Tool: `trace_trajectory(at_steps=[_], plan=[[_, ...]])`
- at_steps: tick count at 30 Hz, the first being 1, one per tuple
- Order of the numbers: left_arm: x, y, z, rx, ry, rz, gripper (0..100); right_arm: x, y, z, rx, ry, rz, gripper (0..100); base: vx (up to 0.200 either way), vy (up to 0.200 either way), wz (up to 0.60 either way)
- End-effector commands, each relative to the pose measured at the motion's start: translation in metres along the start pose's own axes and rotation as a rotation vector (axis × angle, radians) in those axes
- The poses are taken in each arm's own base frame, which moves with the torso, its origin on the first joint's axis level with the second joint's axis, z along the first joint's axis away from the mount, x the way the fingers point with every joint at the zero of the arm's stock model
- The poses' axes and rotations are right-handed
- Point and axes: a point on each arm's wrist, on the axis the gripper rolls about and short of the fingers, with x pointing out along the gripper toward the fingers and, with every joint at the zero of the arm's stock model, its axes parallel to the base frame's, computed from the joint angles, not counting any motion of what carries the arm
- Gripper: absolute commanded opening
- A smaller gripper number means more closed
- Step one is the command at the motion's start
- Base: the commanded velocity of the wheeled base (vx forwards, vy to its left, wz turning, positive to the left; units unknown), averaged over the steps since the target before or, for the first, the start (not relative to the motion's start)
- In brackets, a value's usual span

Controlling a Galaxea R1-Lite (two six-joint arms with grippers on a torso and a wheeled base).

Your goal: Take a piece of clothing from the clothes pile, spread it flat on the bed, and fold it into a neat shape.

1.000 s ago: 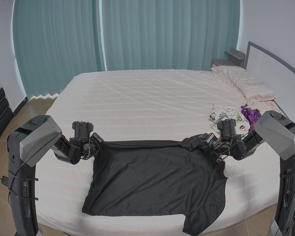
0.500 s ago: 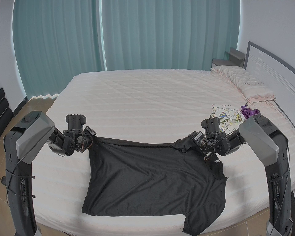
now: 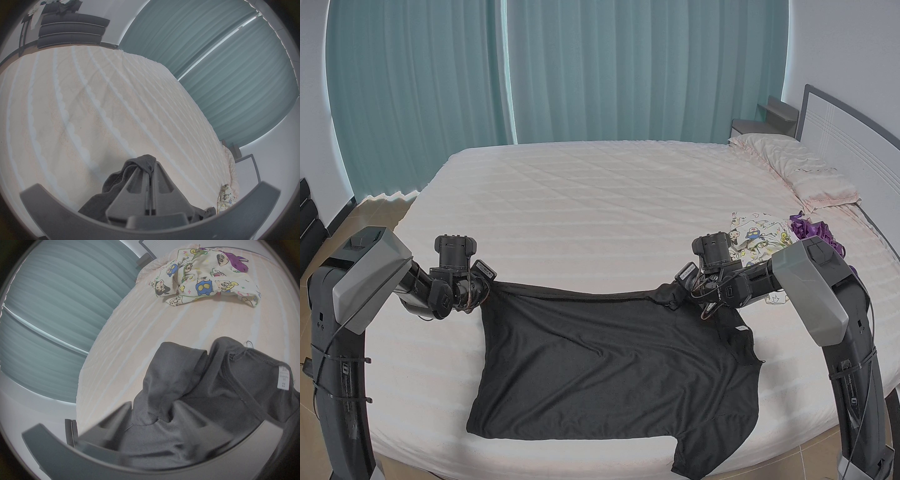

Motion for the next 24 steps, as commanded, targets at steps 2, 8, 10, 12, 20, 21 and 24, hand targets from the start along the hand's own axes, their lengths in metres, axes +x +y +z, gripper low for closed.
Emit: trace_trajectory(at_steps=[2, 8, 10, 12, 20, 21, 24], plan=[[-0.001, -0.001, 0.000, -0.001, -0.001, 0.000, 0, 0.018, -0.005, 0.002, 0.020, -0.006, -0.021, 0, 0.000, 0.000, 0.00], [-0.001, -0.003, 0.002, -0.002, -0.007, -0.009, 0, -0.002, 0.017, 0.040, 0.105, -0.088, 0.064, 0, 0.000, 0.000, 0.00], [-0.001, -0.004, 0.002, -0.003, -0.009, -0.014, 0, -0.010, 0.025, 0.055, 0.118, -0.120, 0.100, 0, 0.000, 0.000, 0.00], [0.000, -0.006, 0.003, -0.004, -0.013, -0.020, 0, -0.019, 0.032, 0.070, 0.127, -0.164, 0.143, 0, 0.000, 0.000, 0.00], [0.022, 0.000, -0.002, 0.001, -0.007, -0.015, 0, -0.034, 0.039, 0.095, 0.089, -0.240, 0.208, 0, 0.000, 0.000, 0.00], [0.028, 0.000, -0.004, 0.003, -0.006, -0.021, 0, -0.032, 0.037, 0.094, 0.066, -0.241, 0.200, 0, 0.000, 0.000, 0.00], [0.034, -0.003, -0.005, 0.012, -0.009, -0.036, 0, -0.033, 0.038, 0.097, 0.054, -0.258, 0.212, 0, 0.000, 0.000, 0.00]])
